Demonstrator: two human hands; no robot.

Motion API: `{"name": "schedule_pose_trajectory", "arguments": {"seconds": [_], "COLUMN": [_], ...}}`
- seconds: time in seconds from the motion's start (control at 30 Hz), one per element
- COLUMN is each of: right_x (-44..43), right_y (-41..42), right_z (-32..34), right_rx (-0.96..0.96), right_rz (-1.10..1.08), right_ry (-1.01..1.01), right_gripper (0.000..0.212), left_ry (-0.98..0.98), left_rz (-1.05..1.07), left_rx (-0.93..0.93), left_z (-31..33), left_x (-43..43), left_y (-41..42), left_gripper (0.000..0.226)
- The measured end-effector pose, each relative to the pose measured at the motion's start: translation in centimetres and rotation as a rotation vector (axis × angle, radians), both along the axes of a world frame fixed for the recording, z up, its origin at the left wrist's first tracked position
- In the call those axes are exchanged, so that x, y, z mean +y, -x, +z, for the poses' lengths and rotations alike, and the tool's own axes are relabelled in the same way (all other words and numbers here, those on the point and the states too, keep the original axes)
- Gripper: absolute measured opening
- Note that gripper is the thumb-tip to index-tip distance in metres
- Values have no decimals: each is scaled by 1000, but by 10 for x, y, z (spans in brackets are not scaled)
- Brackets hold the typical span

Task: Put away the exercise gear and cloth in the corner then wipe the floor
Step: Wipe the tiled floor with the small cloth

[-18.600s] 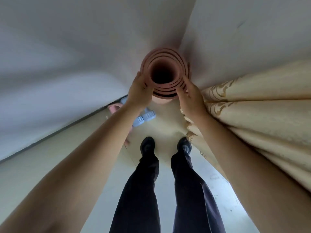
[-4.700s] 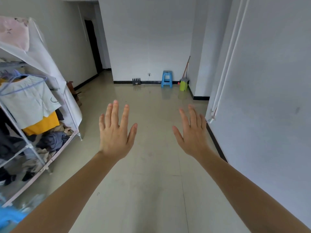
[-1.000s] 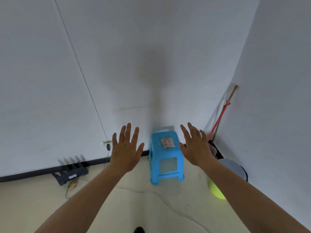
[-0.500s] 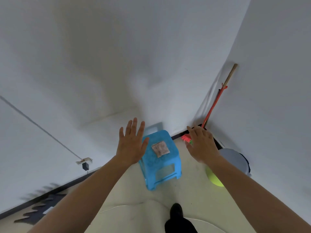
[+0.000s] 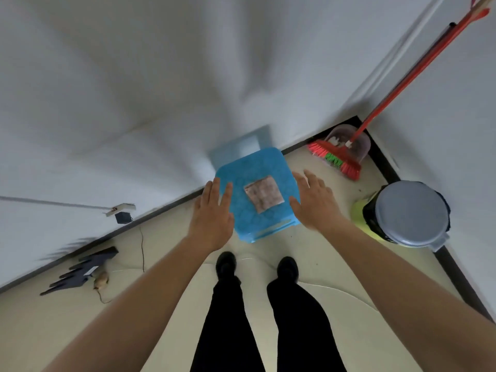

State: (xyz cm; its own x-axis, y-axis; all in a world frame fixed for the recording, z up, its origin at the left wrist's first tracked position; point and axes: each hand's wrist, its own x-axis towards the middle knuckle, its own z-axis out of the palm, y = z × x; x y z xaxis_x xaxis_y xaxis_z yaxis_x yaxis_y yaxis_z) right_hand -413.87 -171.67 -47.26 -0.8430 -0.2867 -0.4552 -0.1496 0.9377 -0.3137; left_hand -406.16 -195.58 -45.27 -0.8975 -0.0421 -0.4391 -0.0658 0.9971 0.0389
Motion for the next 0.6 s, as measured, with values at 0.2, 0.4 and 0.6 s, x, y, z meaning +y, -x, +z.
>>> {"name": "schedule_pose_trajectory", "arguments": {"seconds": [0.2, 0.4, 0.6], "right_x": [-30, -54, -63], "right_y": [5, -34, -37], "right_z": [-124, -214, -215], "right_rx": [-80, -16, 210], "right_rz": [-129, 119, 93], "right_ry": [96, 8, 21], "right_gripper": [61, 71, 38], "left_ry": [-57, -121, -177], "left_rz": [20, -58, -140], "left_rx": [-139, -280, -327], "left_z": [-135, -217, -217], "left_x": [-12, -26, -43], "left_y": [28, 17, 17], "left_gripper": [70, 73, 70]}}
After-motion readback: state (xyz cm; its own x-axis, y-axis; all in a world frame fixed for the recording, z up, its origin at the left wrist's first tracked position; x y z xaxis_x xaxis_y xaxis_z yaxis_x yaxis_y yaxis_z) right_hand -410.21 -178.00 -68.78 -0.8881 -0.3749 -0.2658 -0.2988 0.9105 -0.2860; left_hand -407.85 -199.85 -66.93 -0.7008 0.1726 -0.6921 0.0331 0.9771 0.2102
